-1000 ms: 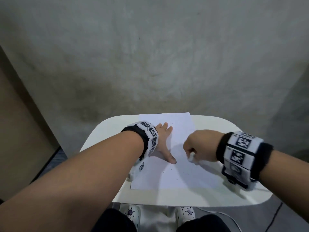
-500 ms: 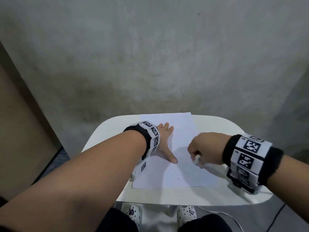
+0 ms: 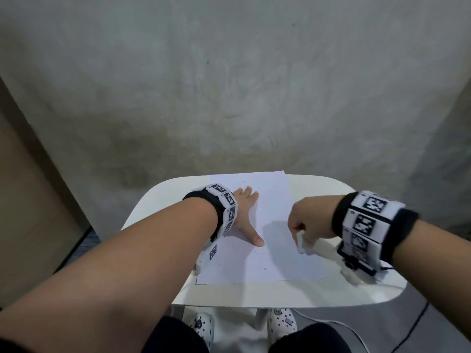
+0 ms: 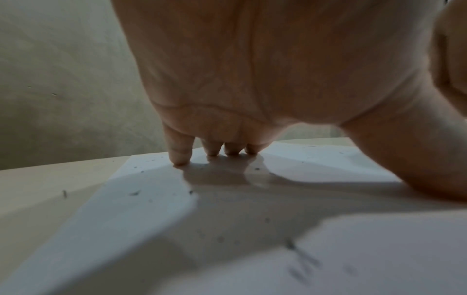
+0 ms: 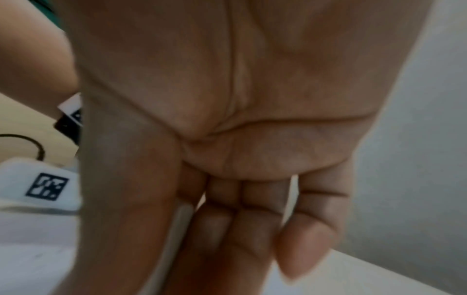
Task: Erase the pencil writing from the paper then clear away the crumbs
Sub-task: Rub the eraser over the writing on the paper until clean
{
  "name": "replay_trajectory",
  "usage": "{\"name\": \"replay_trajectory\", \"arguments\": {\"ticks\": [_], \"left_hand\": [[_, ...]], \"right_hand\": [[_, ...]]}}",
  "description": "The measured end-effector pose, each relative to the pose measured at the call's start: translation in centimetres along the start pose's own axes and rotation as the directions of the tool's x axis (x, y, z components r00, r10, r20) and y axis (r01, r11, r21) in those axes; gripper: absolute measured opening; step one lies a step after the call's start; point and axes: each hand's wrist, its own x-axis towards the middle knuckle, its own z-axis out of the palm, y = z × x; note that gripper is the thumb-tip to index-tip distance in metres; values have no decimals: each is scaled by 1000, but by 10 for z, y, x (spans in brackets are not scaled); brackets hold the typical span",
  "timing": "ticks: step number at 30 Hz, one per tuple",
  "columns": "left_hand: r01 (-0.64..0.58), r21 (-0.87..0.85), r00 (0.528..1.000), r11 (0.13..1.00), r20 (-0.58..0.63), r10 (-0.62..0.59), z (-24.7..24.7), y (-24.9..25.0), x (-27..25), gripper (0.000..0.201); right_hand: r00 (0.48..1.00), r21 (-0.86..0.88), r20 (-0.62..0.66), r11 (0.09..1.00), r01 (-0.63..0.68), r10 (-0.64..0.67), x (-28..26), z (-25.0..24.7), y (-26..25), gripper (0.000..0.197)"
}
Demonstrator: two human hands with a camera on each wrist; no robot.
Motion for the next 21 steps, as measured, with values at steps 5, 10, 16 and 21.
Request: {"name": "replay_trajectory", "arguments": {"ticks": [5, 10, 16, 21], "left_hand": [[4, -8, 1000, 1000, 31, -4, -3, -1, 1, 133], [6, -20, 999, 1000, 48, -5, -2, -3, 6, 135], [17, -5, 999, 1000, 49, -17, 0, -2, 5, 135], [11, -7, 999, 1000, 38, -11, -2, -1, 6, 135]], "right_hand": [[959, 38, -283, 999, -6, 17, 22, -11, -2, 8], [996, -47, -87, 999, -2, -2, -5, 5, 3, 17], [996, 38, -89, 999, -25, 29, 18, -16, 0, 12], [970, 24, -242, 1000, -6, 11, 7, 2, 5, 21]]}}
